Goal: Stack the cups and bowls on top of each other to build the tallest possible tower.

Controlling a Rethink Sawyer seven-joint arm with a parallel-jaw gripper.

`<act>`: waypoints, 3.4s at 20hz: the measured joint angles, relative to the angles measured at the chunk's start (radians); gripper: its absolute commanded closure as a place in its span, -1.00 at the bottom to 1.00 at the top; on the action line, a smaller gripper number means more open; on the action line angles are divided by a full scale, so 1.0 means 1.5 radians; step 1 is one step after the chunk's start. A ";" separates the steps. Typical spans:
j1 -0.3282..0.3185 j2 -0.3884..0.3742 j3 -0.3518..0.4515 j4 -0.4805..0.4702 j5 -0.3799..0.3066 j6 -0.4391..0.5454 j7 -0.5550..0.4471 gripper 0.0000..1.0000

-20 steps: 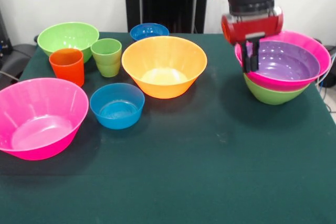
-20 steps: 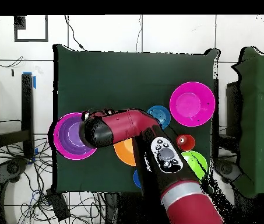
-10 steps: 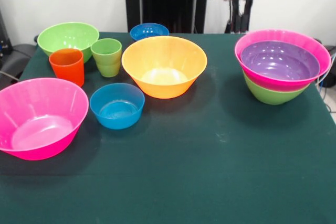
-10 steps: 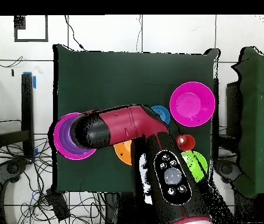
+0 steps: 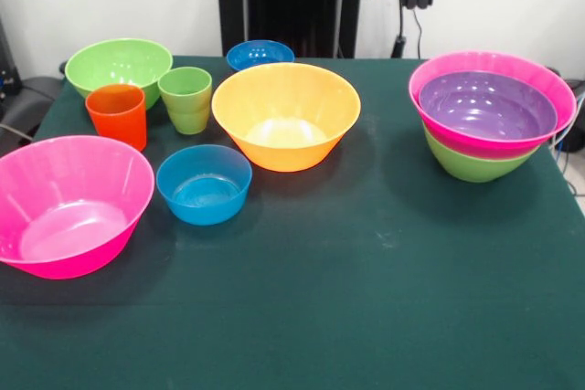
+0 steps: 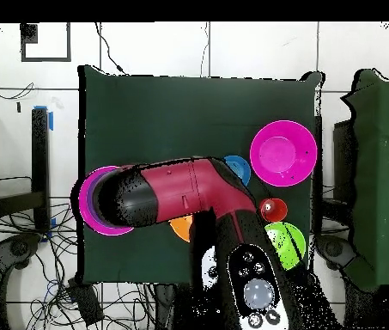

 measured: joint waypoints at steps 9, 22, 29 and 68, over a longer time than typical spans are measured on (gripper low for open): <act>0.003 -0.014 0.000 0.050 0.014 -0.017 0.000 1.00; 0.029 0.028 -0.017 0.086 0.014 -0.128 0.000 1.00; 0.062 0.071 -0.046 0.085 0.014 -0.180 0.004 1.00; 0.119 0.242 -0.118 0.097 0.048 -0.354 0.004 1.00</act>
